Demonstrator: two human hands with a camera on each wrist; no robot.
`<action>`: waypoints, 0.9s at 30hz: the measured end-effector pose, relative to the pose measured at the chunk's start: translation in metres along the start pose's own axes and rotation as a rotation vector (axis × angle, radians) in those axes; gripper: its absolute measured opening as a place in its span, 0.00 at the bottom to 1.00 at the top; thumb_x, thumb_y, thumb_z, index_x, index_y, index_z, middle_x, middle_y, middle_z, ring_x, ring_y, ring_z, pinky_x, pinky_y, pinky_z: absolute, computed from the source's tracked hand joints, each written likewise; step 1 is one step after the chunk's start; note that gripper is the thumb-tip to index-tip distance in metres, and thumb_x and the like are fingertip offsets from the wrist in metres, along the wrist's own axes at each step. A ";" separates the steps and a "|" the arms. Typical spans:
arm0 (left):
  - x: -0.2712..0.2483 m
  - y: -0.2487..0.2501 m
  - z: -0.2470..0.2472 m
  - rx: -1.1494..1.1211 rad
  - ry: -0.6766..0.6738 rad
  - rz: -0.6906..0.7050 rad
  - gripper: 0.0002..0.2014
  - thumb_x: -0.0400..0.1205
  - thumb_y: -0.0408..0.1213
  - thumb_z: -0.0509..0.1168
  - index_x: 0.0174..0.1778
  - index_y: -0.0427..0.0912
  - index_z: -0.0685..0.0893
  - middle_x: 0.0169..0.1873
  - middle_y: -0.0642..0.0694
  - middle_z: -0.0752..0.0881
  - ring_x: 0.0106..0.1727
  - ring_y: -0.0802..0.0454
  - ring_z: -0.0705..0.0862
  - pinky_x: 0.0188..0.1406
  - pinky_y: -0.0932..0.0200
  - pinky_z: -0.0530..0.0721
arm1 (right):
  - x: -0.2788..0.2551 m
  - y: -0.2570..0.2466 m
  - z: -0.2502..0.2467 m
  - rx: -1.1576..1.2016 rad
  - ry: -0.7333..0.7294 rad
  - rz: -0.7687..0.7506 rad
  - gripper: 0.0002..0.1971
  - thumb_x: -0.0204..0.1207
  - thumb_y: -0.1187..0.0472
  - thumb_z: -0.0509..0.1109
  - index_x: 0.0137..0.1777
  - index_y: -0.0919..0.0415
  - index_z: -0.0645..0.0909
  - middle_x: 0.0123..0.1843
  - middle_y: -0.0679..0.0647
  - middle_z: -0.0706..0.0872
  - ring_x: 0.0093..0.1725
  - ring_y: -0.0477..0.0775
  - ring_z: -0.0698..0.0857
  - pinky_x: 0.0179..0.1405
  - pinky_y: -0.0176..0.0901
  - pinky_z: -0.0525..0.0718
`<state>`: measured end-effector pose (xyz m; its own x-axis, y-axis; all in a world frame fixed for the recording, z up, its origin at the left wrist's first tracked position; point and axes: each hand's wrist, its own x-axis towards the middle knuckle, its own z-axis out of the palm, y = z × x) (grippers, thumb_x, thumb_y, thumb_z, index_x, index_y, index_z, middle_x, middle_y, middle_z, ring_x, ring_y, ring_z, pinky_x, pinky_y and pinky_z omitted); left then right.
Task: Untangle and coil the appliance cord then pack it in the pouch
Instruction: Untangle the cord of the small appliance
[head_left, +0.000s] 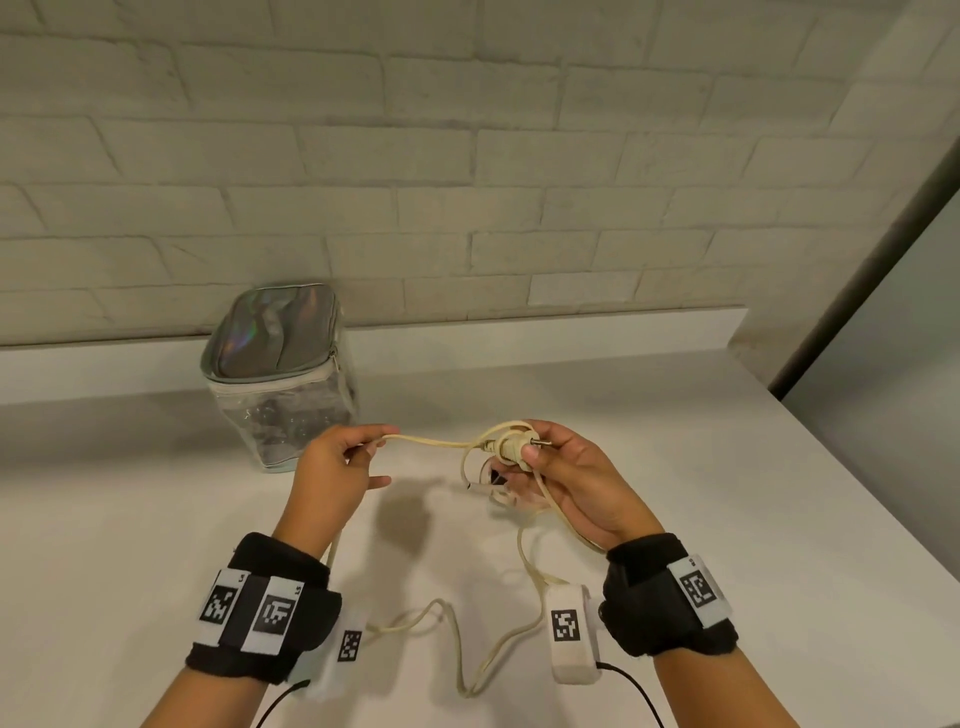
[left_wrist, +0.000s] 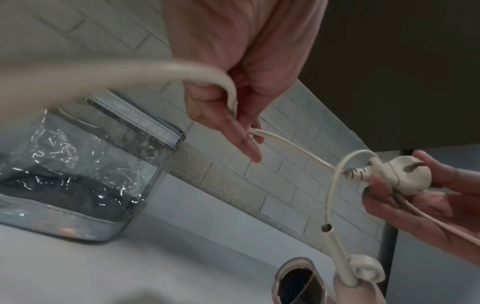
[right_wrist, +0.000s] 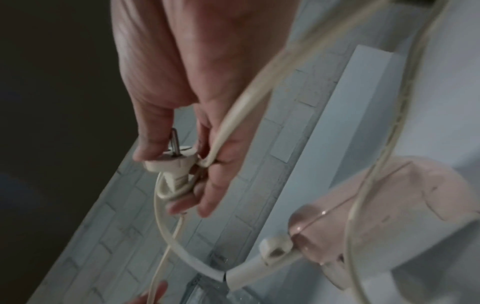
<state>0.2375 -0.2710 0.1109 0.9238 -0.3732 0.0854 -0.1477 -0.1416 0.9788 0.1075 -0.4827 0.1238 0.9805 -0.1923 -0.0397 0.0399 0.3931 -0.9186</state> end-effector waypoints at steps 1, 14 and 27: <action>0.000 0.000 0.000 -0.004 -0.006 -0.006 0.19 0.80 0.22 0.57 0.45 0.50 0.86 0.47 0.43 0.81 0.48 0.52 0.82 0.33 0.65 0.89 | -0.001 -0.001 0.001 0.012 -0.003 -0.008 0.31 0.50 0.49 0.85 0.53 0.59 0.83 0.46 0.56 0.91 0.46 0.56 0.89 0.47 0.42 0.88; 0.013 -0.019 0.009 0.325 0.033 0.028 0.21 0.77 0.16 0.53 0.46 0.42 0.87 0.49 0.37 0.84 0.54 0.44 0.82 0.56 0.49 0.83 | -0.010 0.008 0.007 0.017 -0.158 0.129 0.21 0.64 0.62 0.77 0.58 0.65 0.81 0.51 0.67 0.86 0.53 0.75 0.83 0.51 0.55 0.85; -0.030 0.025 0.050 0.214 -0.499 0.137 0.22 0.65 0.62 0.65 0.46 0.51 0.82 0.40 0.50 0.87 0.40 0.60 0.83 0.44 0.59 0.79 | -0.008 0.003 0.024 -0.229 0.012 0.079 0.06 0.77 0.71 0.64 0.51 0.64 0.78 0.49 0.59 0.85 0.36 0.60 0.88 0.36 0.49 0.88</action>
<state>0.1886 -0.3098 0.1238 0.6195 -0.7827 0.0593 -0.3709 -0.2253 0.9009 0.1039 -0.4586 0.1305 0.9766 -0.1800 -0.1181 -0.0826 0.1931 -0.9777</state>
